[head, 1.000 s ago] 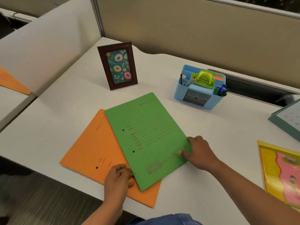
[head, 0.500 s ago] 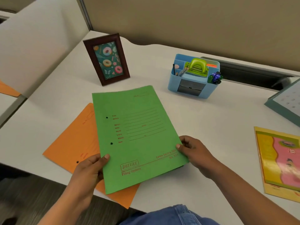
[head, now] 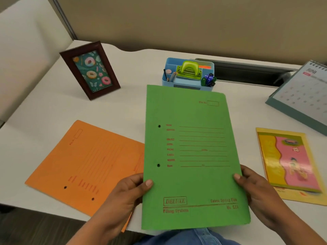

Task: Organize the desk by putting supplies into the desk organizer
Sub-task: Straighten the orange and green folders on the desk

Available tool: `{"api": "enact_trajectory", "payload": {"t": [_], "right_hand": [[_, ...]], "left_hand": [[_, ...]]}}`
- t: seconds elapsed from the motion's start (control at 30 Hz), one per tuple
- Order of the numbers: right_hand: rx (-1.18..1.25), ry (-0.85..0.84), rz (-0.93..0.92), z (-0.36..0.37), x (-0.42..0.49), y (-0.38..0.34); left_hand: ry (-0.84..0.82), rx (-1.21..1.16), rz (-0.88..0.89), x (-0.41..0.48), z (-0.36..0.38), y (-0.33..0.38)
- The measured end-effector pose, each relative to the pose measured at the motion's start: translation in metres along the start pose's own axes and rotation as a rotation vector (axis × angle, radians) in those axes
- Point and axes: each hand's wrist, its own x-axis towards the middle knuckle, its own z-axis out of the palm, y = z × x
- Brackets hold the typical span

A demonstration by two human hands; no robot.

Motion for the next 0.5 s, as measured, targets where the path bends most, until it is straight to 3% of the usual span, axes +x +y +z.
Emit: {"api": "enact_trajectory", "payload": {"t": [0.1,0.2,0.5], "right_hand": [[-0.051,0.108,-0.042,-0.012,0.001,0.013],[-0.102,0.190,0.038,-0.021,0.006,0.028],[-0.568,0.328,0.022,-0.022,0.019,0.043]], "left_hand": [[0.073,0.214,0.034,0.020,0.011,-0.012],[0.156,0.349,0.032,0.040,0.016,-0.032],[0.342,0.550,-0.006,0.063,0.011,-0.066]]}}
